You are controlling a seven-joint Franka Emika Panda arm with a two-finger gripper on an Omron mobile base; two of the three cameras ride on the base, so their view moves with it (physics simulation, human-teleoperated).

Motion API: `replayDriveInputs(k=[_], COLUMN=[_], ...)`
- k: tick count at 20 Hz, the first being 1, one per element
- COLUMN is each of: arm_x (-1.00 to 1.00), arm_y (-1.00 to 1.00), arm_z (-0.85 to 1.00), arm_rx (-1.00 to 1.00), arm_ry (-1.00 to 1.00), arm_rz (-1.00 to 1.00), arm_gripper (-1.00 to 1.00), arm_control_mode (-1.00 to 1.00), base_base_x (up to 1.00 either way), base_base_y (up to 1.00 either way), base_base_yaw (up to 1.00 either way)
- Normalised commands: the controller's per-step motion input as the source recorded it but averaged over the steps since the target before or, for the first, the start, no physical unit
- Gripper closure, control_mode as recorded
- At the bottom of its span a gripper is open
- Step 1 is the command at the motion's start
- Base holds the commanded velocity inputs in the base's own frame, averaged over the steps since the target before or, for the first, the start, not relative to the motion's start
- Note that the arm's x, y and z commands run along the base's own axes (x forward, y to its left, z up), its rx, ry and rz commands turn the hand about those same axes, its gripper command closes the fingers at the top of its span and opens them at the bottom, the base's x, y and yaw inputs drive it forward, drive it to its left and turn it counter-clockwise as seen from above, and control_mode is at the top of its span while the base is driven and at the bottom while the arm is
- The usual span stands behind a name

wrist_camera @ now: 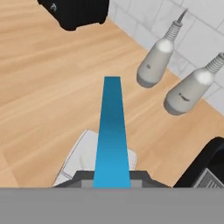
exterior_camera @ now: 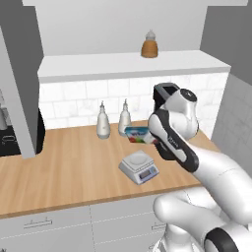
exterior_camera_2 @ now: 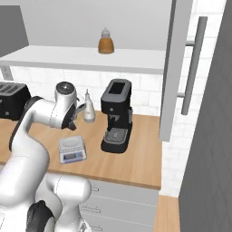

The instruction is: Pick the boxed food and place it on the digital scale for weighing, and close the cabinet.

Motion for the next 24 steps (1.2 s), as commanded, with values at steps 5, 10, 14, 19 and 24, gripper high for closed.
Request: replayDriveInputs(k=[5, 10, 14, 19, 24], arm_x=[0.45, 0.23, 0.07, 0.1, 0.06], arm_y=[0.15, 0.03, 0.0, 0.0, 0.0], arm_z=[-0.2, -0.19, -0.41, -0.56, -0.37], arm_rx=[-0.01, -0.01, 0.0, 0.0, 0.0], arm_ry=[0.07, 0.08, 0.03, 0.0, 0.0], arm_rz=[0.0, 0.03, 0.07, 0.08, 0.04], arm_gripper=[1.0, 1.0, 1.0, 1.0, 1.0], arm_control_mode=[-1.0, -1.0, -1.0, -1.0, -1.0], base_base_x=[0.0, 0.0, 0.0, 0.0, 0.0], base_base_y=[0.0, 0.0, 0.0, 0.0, 0.0], base_base_yaw=[0.0, 0.0, 0.0, 0.0, 0.0])
